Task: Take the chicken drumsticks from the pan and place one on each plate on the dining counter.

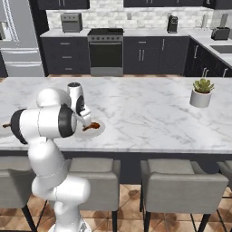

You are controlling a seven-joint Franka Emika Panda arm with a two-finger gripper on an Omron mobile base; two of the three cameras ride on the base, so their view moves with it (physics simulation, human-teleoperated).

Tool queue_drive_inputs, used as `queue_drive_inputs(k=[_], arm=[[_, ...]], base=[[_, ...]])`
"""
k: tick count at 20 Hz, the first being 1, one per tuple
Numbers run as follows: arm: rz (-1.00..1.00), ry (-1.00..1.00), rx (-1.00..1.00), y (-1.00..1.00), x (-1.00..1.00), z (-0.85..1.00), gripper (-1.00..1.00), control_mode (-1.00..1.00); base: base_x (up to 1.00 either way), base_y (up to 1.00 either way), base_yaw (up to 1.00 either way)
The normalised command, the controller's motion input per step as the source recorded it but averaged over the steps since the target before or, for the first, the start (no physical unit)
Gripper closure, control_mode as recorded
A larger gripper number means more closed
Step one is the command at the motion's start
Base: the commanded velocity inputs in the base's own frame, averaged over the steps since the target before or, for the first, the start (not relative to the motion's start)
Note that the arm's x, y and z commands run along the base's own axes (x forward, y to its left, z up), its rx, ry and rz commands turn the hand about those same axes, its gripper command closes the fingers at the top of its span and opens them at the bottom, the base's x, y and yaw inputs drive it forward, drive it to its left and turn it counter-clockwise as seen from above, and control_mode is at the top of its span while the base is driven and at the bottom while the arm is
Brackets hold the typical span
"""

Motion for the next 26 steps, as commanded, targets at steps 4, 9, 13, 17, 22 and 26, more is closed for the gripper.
queue_drive_inputs(k=[4, 9, 13, 17, 22, 26], arm=[[0.0, 0.0, 0.0, 0.0, -0.9, 0.35, -1.0, -1.0], [0.0, 0.0, 0.0, -0.01, -0.98, 0.29, -1.0, -1.0], [0.0, 0.0, 0.0, -0.13, -1.0, 0.21, -1.0, -1.0], [0.06, 0.0, 0.0, -0.28, -0.98, 0.28, -1.0, -1.0], [0.15, 0.0, 0.0, -0.34, -0.87, 0.38, -1.0, -1.0], [0.16, 0.0, 0.0, -0.32, -0.88, 0.37, -1.0, -1.0]], base=[[0.0, 0.0, 0.0], [0.0, 0.0, 0.0], [0.0, 0.0, 0.0], [0.0, 0.0, 0.0], [0.0, 0.0, 0.0], [0.0, 0.0, 0.0]])
